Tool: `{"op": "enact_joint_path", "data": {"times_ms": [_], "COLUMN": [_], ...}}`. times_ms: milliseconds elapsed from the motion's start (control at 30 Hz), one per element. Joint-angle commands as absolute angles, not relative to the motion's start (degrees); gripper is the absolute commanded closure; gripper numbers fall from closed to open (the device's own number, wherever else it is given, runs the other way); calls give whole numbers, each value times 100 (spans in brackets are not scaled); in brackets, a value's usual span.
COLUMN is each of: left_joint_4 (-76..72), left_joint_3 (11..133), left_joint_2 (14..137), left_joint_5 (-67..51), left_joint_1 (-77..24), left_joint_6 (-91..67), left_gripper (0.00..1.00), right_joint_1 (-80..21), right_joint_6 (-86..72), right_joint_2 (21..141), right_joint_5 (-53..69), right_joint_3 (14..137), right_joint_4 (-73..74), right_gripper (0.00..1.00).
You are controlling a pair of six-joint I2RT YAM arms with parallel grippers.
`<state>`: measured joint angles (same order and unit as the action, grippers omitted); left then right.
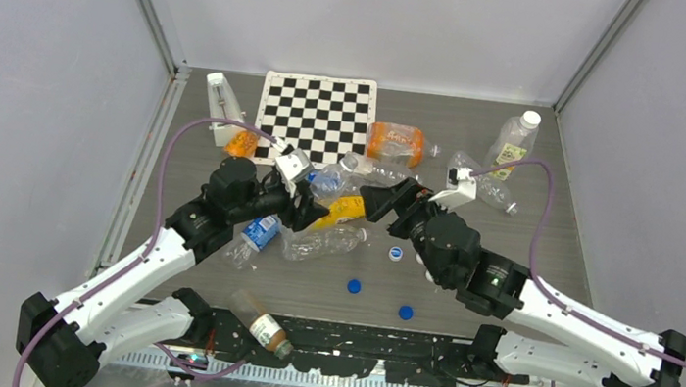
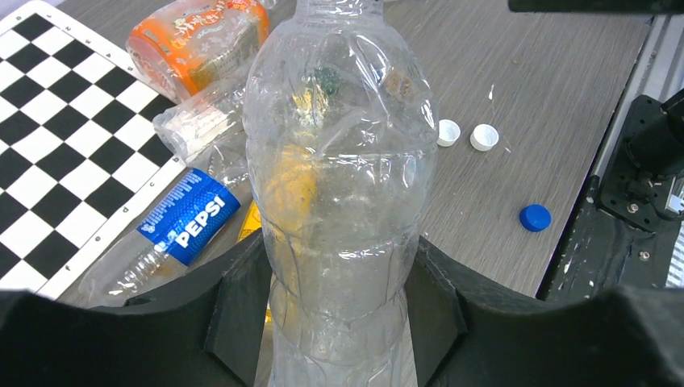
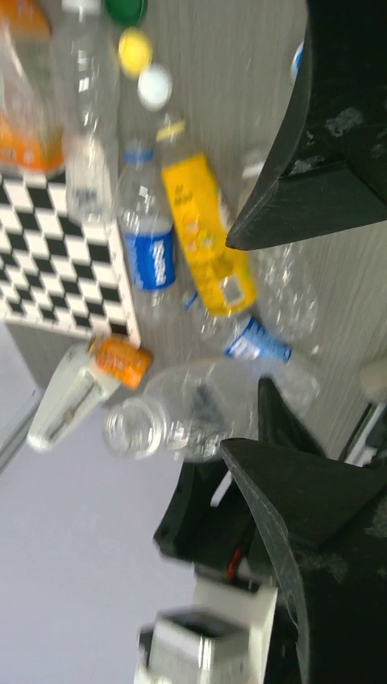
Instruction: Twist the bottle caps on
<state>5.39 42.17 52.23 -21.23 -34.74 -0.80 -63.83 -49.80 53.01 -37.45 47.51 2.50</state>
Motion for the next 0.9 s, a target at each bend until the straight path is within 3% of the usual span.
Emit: {"op": "enact_joint_path", "data": {"times_ms": [0,100,233,500,867], "left_joint_4": [369,457,604,531,955], "left_joint_3": [4218,4210,4260,4169,4019], "left_joint_2": [5163,5151,5116,5087,4666], "left_joint_5": [-2396,-2567,-2805,-3294,-3524], "left_joint_1": [-3463,-3468,-3469,-3472,-3472], "left_joint_6": [263,437,671,946,1507], "left_gripper": [100,100,100,100,100], "right_joint_1": [-6197,-5616,-4773,-4079,-4016], "right_joint_6": [-4817,-4858,-4756,-4180,-3686], "right_joint_2": [5039,5206,5709,6603,7988], "right_joint_5": [-4156,-3602,-2487,-1400,-827], "right_joint_3": [5420,5828,5994,5681,5662], "right_joint_4": [2864,4261,5086,5067,4418], "right_gripper": [8,9,11,14,27]}}
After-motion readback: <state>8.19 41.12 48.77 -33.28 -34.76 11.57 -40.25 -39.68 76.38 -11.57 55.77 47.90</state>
